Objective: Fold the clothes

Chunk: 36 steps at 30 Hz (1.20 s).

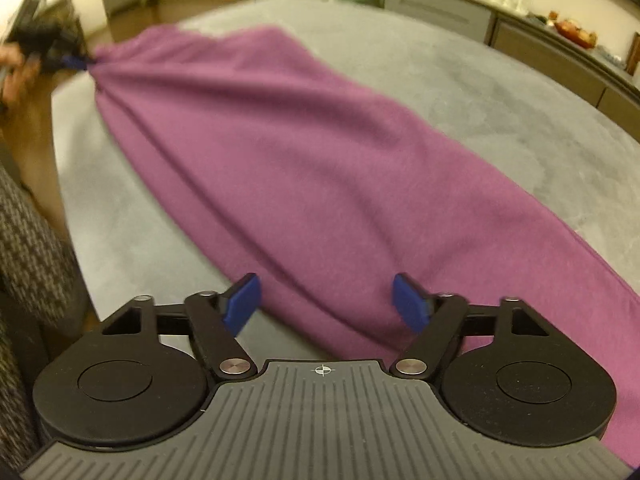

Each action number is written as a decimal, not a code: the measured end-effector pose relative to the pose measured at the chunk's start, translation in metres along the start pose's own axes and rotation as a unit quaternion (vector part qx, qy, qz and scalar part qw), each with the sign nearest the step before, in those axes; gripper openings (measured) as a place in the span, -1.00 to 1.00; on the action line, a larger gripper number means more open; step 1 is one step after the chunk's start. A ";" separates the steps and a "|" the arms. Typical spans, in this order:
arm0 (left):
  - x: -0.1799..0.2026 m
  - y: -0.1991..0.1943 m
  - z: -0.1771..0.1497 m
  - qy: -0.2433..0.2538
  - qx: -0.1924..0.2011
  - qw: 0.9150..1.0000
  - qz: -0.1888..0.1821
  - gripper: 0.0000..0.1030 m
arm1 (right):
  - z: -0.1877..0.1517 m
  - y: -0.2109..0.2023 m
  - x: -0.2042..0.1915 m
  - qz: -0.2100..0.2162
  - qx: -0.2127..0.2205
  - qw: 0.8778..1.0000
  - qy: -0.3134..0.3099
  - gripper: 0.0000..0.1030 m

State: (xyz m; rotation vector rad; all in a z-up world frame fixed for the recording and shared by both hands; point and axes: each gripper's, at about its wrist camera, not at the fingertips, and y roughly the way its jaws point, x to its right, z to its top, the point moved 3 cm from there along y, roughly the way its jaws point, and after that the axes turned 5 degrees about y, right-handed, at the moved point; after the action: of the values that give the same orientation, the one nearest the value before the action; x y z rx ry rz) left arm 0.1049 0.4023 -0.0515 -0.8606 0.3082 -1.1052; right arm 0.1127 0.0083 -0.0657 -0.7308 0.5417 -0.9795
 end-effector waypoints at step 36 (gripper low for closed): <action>-0.008 0.044 0.035 -0.047 -0.030 0.984 -0.172 -0.43 | 0.075 0.108 -0.227 -0.038 0.082 0.965 -0.248 0.09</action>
State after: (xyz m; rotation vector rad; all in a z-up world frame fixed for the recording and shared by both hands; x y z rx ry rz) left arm 0.1519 0.4329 -0.0628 -1.0408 0.1159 -1.3751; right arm 0.1188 0.2700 -0.0799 -0.8160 -0.0053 -0.8577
